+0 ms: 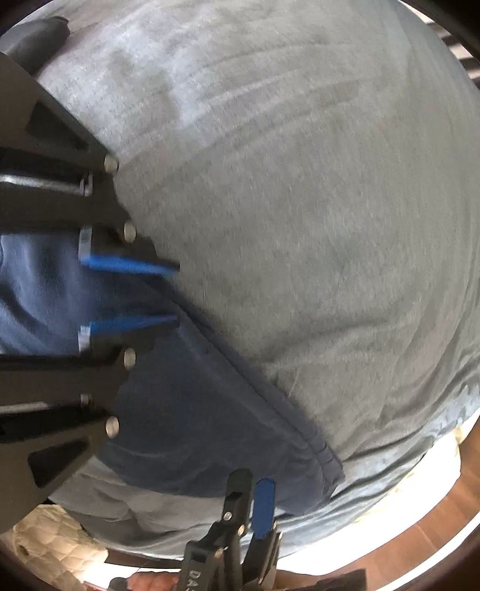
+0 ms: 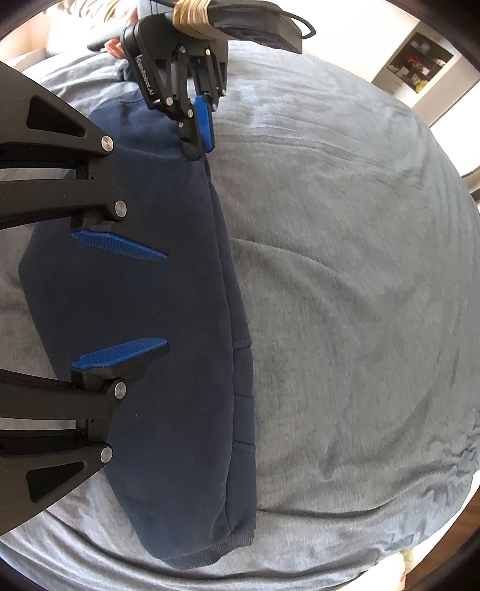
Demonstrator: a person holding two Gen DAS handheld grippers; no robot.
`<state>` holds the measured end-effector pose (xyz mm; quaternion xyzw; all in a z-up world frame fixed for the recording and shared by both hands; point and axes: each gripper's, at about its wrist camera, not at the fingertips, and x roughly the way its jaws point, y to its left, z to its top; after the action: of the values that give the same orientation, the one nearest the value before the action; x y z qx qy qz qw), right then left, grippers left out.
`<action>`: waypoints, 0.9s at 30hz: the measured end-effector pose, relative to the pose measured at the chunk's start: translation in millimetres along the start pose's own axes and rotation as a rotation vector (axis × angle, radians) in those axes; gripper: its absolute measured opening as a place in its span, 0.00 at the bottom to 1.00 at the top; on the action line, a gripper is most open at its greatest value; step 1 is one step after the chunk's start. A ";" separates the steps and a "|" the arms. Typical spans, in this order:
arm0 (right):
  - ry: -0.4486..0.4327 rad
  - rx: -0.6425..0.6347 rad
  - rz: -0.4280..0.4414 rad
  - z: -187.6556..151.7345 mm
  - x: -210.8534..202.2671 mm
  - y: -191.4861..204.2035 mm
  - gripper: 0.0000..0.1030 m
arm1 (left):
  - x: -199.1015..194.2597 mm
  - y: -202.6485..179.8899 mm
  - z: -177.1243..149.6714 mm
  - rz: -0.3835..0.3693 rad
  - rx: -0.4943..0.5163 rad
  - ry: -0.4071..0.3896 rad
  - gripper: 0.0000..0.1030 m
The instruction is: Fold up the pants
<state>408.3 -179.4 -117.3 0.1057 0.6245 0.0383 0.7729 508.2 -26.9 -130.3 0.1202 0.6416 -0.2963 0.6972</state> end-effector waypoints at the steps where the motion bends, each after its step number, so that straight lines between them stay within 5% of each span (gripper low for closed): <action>1: 0.001 -0.001 -0.001 0.3 0.1 1.7 0.44 | -2.1 3.9 -2.3 0.008 -0.013 -0.004 0.43; 7: 0.000 -0.021 -0.001 -1.7 -6.5 15.6 0.44 | -39.3 18.3 -29.5 0.030 -0.043 -0.060 0.49; 16: 0.013 -0.117 0.034 -9.6 -6.7 66.9 0.44 | -48.9 48.2 -77.2 -0.028 -0.079 -0.005 0.49; 18: 0.022 -0.132 0.041 -12.0 -5.5 75.4 0.44 | -44.5 55.3 -80.7 -0.054 -0.109 0.001 0.46; 19: 0.025 -0.136 0.040 -12.8 -5.0 78.2 0.44 | -41.5 58.1 -82.4 -0.057 -0.119 0.008 0.32; 20: 0.028 -0.139 0.041 -13.7 -4.5 81.3 0.44 | -39.9 59.5 -84.2 -0.057 -0.124 0.012 0.28; 27: 0.034 -0.131 0.023 -14.2 -1.9 86.5 0.44 | -35.4 70.7 -93.4 0.012 -0.183 0.006 0.23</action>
<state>400.4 -93.8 -100.0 0.0615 0.6326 0.0897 0.7668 471.4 89.7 -124.9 0.0605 0.6673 -0.2318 0.7052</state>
